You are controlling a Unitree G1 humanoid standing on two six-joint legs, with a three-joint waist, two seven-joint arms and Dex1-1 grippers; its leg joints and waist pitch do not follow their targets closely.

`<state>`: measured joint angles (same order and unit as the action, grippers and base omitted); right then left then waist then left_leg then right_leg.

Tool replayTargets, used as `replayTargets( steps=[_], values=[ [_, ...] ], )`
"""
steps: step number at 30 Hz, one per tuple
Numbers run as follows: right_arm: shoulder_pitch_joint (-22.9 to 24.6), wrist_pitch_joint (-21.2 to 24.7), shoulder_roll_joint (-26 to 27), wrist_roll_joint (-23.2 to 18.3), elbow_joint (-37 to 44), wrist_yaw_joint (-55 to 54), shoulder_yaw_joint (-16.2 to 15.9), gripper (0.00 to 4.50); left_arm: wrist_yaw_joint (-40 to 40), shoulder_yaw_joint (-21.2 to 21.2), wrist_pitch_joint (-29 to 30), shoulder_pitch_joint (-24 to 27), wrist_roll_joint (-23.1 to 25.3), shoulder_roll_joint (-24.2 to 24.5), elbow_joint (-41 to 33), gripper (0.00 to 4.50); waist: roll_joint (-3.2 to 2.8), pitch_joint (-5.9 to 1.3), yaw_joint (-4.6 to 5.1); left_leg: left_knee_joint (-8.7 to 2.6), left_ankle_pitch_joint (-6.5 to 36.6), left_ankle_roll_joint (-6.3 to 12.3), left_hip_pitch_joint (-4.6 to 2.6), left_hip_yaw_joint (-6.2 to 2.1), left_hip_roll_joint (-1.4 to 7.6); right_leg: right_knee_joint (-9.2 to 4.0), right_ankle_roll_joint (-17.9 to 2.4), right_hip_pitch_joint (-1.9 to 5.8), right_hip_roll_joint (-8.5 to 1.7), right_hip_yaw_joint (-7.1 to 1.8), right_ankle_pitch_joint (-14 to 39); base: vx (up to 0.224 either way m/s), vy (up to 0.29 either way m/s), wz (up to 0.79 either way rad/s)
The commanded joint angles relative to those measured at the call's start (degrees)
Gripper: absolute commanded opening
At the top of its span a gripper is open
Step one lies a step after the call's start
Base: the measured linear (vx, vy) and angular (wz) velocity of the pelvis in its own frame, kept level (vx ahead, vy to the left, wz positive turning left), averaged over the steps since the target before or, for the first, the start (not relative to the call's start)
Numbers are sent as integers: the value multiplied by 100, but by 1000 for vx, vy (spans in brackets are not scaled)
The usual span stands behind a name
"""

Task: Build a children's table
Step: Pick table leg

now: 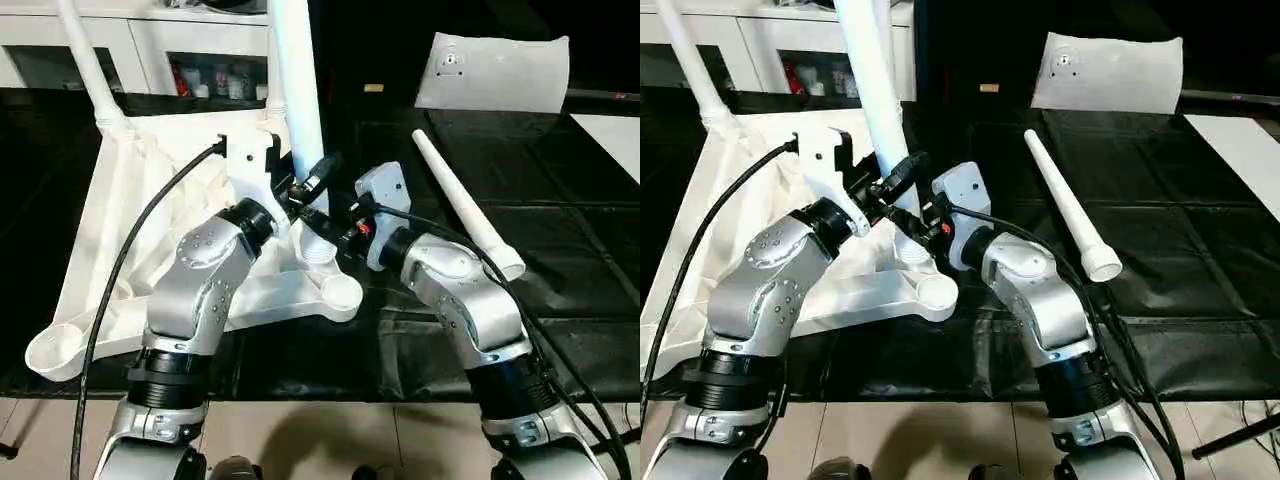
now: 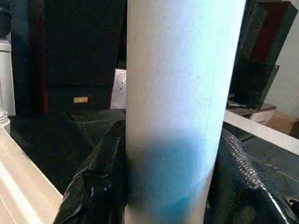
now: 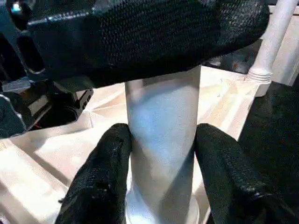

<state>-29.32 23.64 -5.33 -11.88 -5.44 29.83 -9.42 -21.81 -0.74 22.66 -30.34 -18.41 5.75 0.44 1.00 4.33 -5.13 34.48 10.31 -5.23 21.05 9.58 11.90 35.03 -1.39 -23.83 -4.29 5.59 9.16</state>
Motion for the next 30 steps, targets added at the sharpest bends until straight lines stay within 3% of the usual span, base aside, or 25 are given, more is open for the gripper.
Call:
replayTargets(
  steps=[1, 13, 20, 26, 30],
  values=[
    [-115, 20, -6, -224, 12, -66, 324, 253, -117, -22, 121, -47, -35, 94, 15, 188, -24, -485, -10, -380, 1012, 1, -25, -6, 81, -450, -570, 369, -343, -304, 1672, 0, 0, 0],
    [37, 153, -384, -759, 222, 621, 614, 361, -534, -39, 308, -138, -164, 383, -20, 188, -25, -498, -42, -371, 897, 48, -24, -3, 80, -420, -652, 386, -340, -305, 1482, 0, 0, 0],
    [221, 163, -1082, -1049, 248, 1723, 559, 424, -1481, -133, 526, -173, -573, 779, -230, 188, 23, -497, -75, -360, 840, 133, -12, 6, 87, -414, -711, 396, -351, -301, 1576, 0, 0, 0],
    [159, 127, -1405, -1141, 3, 2295, 537, 444, -1872, -136, 657, -232, -747, 999, -307, 188, 28, -488, -102, -347, 858, 160, -19, 10, 81, -447, -650, 387, -359, -289, 1902, 0, 0, 0],
    [51, 308, -1480, -1381, -147, 2605, 601, 450, -1988, 109, 1069, -321, -1261, 953, -373, 188, 45, -490, -116, -339, 836, 163, -11, 12, 82, -441, -693, 386, -359, -279, 1937, 0, 0, 0]
  ],
)
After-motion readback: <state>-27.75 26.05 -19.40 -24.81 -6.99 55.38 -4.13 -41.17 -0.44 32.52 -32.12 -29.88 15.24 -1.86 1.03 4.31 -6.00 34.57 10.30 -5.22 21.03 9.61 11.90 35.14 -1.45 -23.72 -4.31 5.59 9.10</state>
